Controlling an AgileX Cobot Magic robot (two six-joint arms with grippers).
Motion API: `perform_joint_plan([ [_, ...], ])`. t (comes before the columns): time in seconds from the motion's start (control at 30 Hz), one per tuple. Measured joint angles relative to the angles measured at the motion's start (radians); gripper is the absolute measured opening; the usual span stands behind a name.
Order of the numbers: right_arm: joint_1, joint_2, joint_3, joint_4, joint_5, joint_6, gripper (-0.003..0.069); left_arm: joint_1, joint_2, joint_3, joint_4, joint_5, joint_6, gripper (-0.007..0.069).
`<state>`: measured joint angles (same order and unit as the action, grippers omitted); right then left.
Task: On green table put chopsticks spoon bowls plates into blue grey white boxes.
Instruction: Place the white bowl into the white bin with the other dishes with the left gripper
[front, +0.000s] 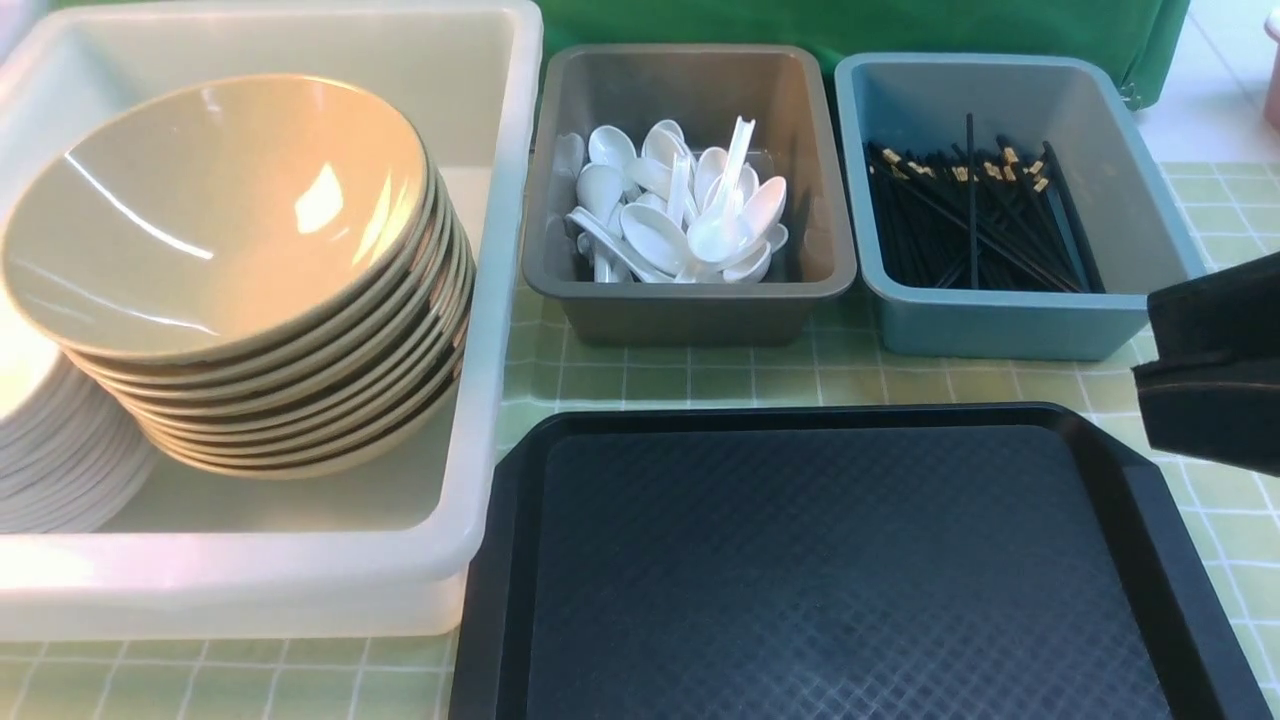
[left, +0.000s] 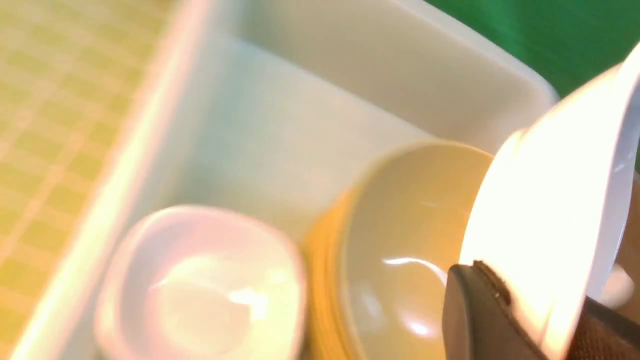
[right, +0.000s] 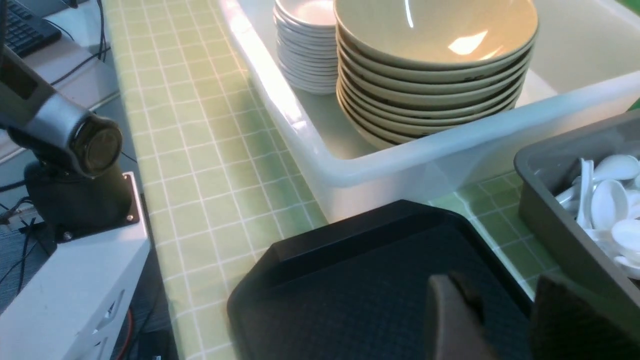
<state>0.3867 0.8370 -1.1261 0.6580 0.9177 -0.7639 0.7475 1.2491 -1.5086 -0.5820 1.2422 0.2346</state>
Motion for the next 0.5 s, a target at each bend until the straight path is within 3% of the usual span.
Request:
perform_joint_plan([
  [0.1, 0.0, 0.0, 0.0, 0.0, 0.0, -0.005, 0.0236, 0.024, -0.007, 0.054, 0.087, -0.017, -0.068, 0.0015],
  [0.3, 0.0, 0.0, 0.0, 0.0, 0.0, -0.017, 0.0236, -0.025, 0.011, 0.21, 0.272, -0.11, -0.167, 0.0015],
  [0.5, 0.0, 0.0, 0.0, 0.0, 0.0, -0.02, 0.0236, -0.04, 0.036, 0.315, 0.3, -0.237, -0.214, 0.0015],
])
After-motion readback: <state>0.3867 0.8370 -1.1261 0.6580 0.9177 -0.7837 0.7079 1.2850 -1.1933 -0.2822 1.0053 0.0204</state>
